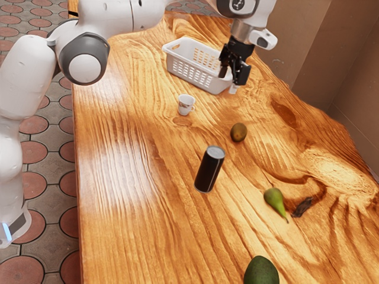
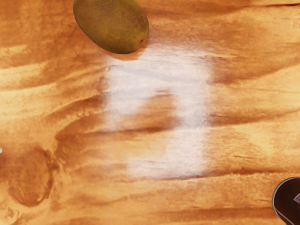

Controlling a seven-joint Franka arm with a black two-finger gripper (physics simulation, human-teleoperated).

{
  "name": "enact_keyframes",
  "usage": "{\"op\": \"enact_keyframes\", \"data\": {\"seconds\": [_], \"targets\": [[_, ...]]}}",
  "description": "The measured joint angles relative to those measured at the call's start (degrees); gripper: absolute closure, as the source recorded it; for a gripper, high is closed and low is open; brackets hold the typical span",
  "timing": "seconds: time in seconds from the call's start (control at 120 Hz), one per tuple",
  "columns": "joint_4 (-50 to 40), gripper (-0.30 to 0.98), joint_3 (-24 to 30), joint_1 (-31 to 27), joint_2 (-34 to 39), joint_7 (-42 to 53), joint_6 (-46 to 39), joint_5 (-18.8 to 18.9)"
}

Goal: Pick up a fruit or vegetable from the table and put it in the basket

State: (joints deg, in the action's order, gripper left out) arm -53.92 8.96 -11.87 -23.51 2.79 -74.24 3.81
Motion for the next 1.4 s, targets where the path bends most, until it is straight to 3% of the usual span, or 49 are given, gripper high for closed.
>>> {"op": "enact_keyframes", "data": {"seconds": [0.233, 0.45, 0.6, 0.817, 1.108, 1.4], "targets": [[-0.50, 0.00, 0.05, 0.15, 0.67, -1.63, -1.06, -0.03], [-1.38, 0.00, 0.49, 3.93, 2.37, -25.08, 3.76, -0.99], [-0.89, 0.00, -2.34, 3.17, 1.12, -38.88, 3.67, -5.12], [-0.72, 0.00, -2.54, 3.99, -2.49, -51.47, -7.79, -6.66], [-0.60, 0.00, -7.44, 3.89, -13.35, -62.68, -22.80, -4.24], [2.38, 0.00, -9.63, 3.70, -18.19, -69.40, -29.68, -4.04]]}}
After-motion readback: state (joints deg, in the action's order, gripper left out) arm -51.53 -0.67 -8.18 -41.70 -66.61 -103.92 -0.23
